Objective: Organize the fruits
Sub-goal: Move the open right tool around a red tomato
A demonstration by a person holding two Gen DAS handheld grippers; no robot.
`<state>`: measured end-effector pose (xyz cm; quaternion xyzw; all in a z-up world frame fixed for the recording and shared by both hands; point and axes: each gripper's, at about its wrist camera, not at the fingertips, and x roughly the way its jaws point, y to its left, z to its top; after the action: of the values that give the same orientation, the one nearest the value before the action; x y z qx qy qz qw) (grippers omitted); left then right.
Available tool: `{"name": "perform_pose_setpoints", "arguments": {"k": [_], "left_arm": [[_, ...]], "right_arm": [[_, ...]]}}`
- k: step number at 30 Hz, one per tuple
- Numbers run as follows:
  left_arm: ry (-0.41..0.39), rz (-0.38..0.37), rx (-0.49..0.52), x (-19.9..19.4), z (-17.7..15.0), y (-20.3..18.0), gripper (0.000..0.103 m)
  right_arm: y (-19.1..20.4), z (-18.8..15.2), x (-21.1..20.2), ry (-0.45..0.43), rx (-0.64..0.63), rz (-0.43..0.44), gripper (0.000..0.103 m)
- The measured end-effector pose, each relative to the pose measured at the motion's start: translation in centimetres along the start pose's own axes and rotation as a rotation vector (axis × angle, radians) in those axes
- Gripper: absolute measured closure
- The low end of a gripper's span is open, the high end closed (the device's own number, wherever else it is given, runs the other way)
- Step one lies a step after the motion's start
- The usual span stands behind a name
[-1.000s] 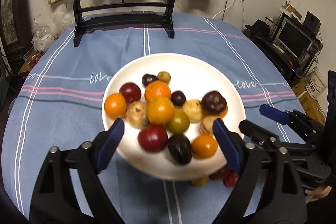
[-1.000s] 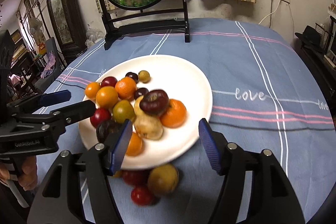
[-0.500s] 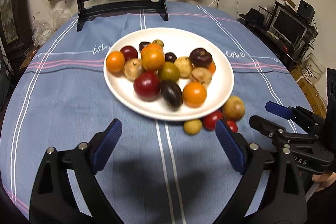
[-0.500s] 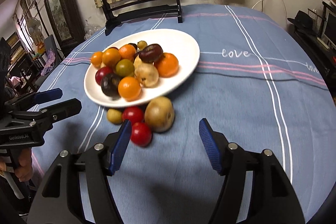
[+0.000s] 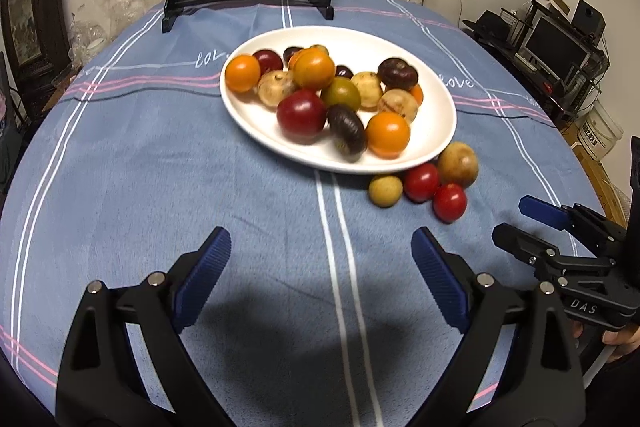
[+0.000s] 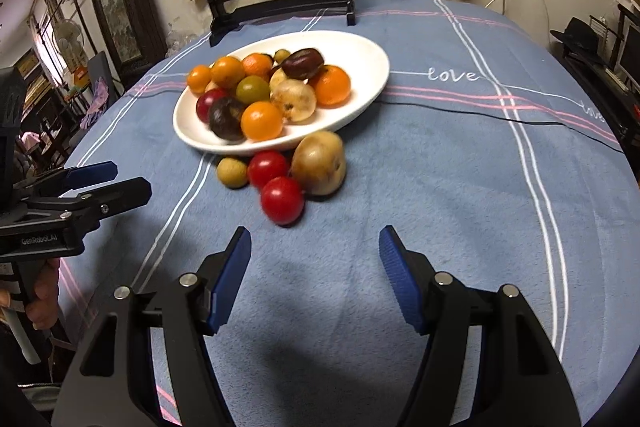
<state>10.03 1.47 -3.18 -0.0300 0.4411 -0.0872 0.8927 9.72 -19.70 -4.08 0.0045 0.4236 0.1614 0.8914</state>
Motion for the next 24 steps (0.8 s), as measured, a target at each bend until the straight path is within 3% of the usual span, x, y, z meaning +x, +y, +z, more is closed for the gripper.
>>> {"name": "perform_pose_setpoints", "arguments": {"k": [14,18,22,24], "left_arm": [[0.044,-0.010,-0.027,1.7,-0.9,1.6,0.010],[0.048,-0.014,-0.025,2.0,-0.9,1.6,0.010],[0.043,-0.008,-0.024,1.9,-1.0,1.9,0.010],[0.042,-0.005,-0.026,1.9,-1.0,2.0,0.010]], "right_arm": [[3.2,0.4,2.9,0.050,-0.121,-0.038,0.036],[4.1,0.9,3.9,0.063,-0.149,-0.043,0.048],[4.5,1.7,5.3,0.095,-0.142,-0.049,0.050],[4.3,2.0,5.6,0.095,-0.128,-0.055,0.056]]}}
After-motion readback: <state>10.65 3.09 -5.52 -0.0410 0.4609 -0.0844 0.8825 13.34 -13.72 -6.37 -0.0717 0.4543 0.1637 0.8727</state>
